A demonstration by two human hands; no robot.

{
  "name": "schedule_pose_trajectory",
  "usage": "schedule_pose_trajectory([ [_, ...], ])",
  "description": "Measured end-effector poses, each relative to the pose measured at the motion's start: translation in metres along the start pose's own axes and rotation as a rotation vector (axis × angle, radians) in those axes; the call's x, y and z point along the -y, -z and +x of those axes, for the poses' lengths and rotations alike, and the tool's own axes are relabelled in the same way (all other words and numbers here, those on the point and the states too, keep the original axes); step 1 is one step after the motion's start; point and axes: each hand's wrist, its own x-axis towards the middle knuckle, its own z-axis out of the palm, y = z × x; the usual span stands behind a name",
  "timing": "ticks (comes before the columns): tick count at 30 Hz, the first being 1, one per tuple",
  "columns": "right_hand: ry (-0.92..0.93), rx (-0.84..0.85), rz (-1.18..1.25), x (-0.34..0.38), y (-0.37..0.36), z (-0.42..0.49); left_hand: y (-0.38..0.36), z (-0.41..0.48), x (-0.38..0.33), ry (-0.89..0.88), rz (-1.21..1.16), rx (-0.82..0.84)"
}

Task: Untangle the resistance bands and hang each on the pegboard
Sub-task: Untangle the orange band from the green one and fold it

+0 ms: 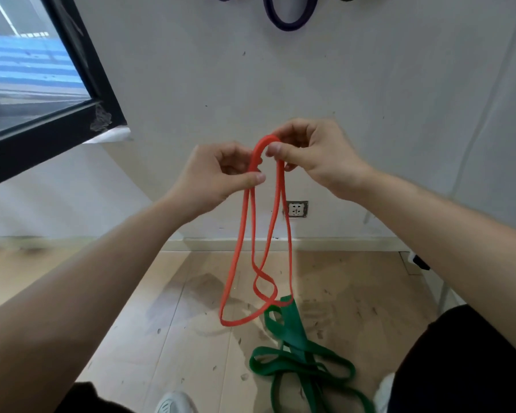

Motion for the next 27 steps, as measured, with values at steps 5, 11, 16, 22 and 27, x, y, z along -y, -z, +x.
schedule_pose_trajectory([
  [5,0.006,0.060,-0.064,0.004,0.003,-0.003,0.005,-0.002,0.000,0.034,-0.156,-0.117],
  [11,0.075,0.215,-0.206,0.008,0.005,-0.011,-0.007,-0.006,0.004,0.016,-0.173,-0.079],
  [16,0.091,0.188,-0.188,0.005,0.014,-0.011,-0.017,-0.011,0.008,0.079,-0.235,0.017],
  [22,0.089,0.129,0.016,0.010,0.023,-0.012,-0.040,-0.014,0.013,0.155,-0.043,0.139],
  [27,0.029,0.056,0.325,0.010,0.027,-0.013,-0.069,-0.015,0.011,0.224,-0.170,0.210],
])
